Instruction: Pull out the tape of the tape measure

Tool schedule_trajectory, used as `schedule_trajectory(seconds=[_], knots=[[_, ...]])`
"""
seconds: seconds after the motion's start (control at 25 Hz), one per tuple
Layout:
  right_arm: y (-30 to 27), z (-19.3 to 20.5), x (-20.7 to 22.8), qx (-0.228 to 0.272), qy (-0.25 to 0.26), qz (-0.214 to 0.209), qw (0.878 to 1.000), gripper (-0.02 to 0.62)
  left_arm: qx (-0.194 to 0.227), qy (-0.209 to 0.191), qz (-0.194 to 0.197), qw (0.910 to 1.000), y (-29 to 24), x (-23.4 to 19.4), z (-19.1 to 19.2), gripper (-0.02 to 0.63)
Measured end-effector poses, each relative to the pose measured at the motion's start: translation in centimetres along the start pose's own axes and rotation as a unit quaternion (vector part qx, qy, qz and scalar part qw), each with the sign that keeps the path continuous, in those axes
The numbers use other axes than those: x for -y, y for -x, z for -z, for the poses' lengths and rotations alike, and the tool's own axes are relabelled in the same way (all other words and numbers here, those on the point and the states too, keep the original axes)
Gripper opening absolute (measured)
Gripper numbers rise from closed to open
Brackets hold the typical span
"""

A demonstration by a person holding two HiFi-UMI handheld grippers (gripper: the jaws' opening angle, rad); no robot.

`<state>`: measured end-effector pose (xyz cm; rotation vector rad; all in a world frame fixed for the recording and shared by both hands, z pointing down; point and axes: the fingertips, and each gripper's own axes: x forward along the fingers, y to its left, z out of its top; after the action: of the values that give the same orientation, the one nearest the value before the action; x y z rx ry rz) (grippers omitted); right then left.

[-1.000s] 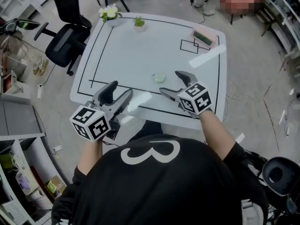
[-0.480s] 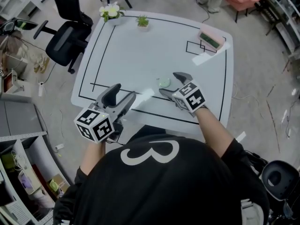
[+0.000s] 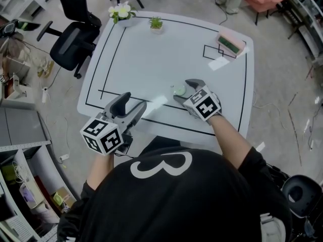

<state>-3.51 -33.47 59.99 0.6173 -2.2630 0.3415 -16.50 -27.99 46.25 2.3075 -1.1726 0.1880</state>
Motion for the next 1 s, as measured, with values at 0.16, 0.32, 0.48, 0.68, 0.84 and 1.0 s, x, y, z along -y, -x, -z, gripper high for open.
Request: schedule_trajectory(seconds=[0.16,0.32,0.48,0.68,0.84,1.0], knots=[[-0.3,-0.2,-0.4,-0.008,0.009,-0.008,1.000,0.283,-0.003,0.006,0.004,1.0000,-0.3,-0.3,0.5,0.278],[-0.1,-0.1,-0.7,-0.012,0.009,-0.011,1.000,0.222,-0.005,0.006,0.008,0.9999,-0.5,0.0,0.7,0.278],[-0.2,-0.1,-0.7,-0.013,0.008,-0.012,1.000,0.222,-0.010,0.000,0.008,0.9999,-0.6,0.1,1.0,0.278],[-0.1,0.0,-0.7,-0.010,0.003,-0.016,1.000,0.221,-0.011,-0.001,0.009,0.9999,-0.7,0.4,1.3,0.278],[0.6,-0.2,-1.1,0.002,-0.004,-0.021,1.000,0.221,-0.012,-0.005,0.007,0.9999,-0.4,0.6,1.5,0.278],[2.4,-1.5,-1.7,0.026,-0.006,-0.025,0.999,0.221,-0.010,-0.014,0.014,0.9998,-0.2,1.4,1.4,0.278]])
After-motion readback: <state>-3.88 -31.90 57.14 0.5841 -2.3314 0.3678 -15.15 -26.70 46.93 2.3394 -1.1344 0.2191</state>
